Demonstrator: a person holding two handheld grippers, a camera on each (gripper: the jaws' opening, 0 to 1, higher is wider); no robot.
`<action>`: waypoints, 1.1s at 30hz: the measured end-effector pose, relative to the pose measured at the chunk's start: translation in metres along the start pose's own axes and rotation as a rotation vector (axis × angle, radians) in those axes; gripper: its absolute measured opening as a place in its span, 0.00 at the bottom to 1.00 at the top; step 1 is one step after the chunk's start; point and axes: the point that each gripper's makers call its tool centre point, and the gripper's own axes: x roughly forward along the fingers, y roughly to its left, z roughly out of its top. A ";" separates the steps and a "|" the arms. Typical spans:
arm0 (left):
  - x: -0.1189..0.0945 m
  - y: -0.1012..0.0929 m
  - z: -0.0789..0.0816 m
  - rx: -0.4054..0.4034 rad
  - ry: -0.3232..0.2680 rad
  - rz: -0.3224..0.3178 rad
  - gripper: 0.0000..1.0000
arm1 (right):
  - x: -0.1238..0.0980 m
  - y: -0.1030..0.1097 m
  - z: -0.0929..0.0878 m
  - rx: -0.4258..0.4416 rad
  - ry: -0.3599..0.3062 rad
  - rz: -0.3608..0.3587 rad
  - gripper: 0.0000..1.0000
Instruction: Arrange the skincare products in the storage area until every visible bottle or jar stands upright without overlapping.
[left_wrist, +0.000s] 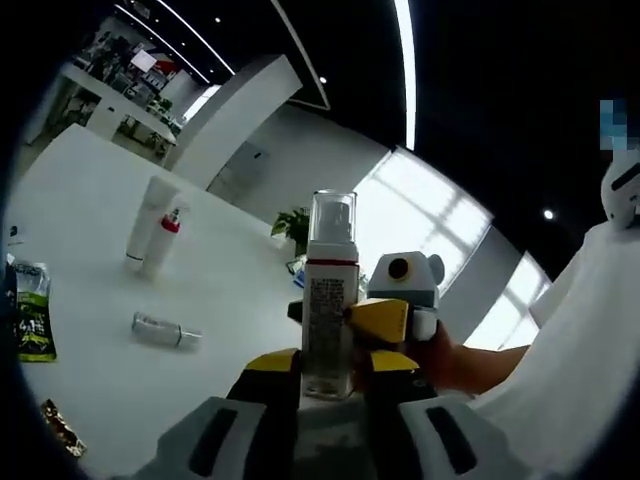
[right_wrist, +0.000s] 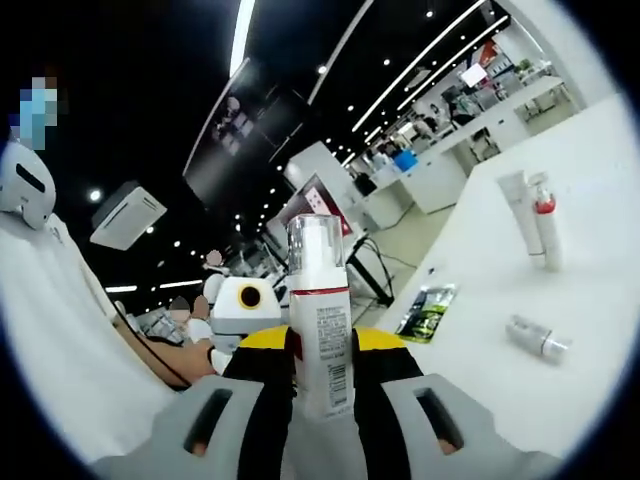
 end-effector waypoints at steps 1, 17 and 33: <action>0.000 -0.002 0.001 0.003 -0.003 0.001 0.25 | 0.000 0.001 0.000 -0.001 -0.001 0.008 0.20; -0.011 -0.011 -0.010 0.023 -0.037 0.064 0.20 | 0.002 0.020 -0.010 -0.025 0.024 0.084 0.21; -0.002 -0.012 -0.022 0.009 -0.074 0.084 0.19 | -0.013 0.016 -0.019 -0.093 0.143 0.072 0.22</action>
